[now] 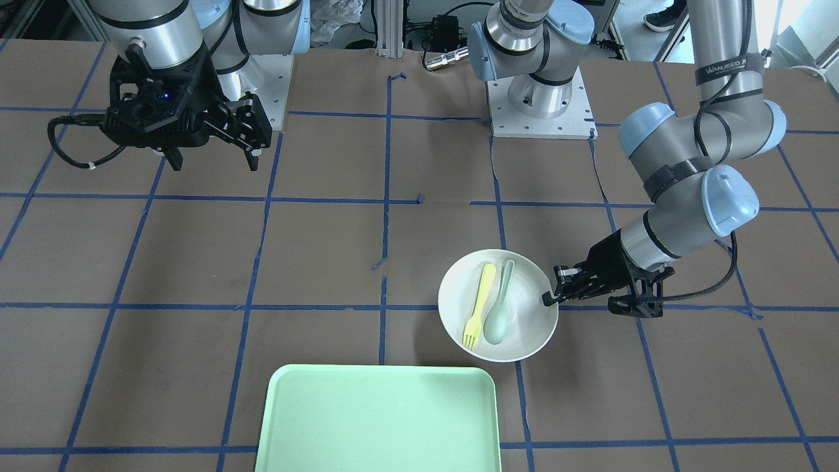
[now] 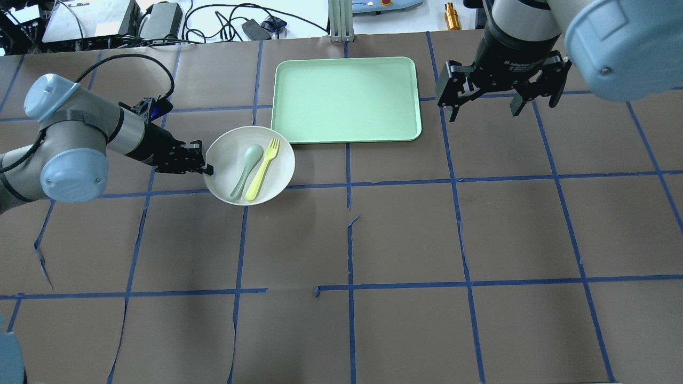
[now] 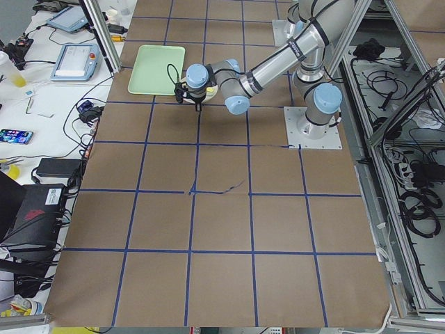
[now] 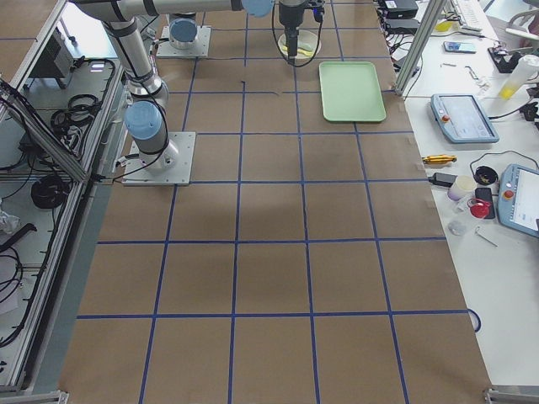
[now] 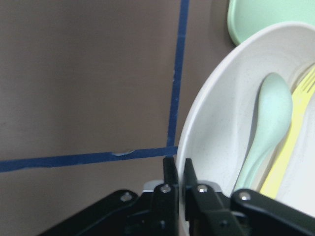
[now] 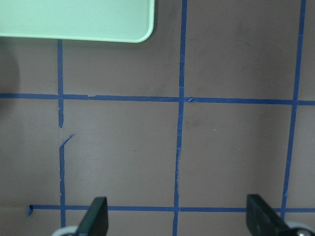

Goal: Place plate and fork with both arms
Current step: 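Carry the plate with the left gripper onto the green tray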

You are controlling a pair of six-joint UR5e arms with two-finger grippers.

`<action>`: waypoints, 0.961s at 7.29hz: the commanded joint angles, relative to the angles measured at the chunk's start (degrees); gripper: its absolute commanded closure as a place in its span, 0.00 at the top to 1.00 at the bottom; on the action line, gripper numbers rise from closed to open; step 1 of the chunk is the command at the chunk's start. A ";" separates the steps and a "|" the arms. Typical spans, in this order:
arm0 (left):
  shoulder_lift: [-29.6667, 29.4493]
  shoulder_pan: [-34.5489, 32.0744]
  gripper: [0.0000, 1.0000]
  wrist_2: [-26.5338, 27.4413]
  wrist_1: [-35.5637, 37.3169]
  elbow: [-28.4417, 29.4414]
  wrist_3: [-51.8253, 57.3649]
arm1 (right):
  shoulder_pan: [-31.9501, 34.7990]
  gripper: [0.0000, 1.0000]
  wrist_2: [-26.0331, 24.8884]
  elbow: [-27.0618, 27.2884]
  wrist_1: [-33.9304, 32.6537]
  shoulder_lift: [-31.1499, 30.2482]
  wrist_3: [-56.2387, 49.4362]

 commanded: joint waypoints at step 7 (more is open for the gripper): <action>-28.76 -16.09 0.00 1.96 4.42 35.99 -28.92 | 0.00 1.00 -0.20 -0.06 0.00 0.09 -0.02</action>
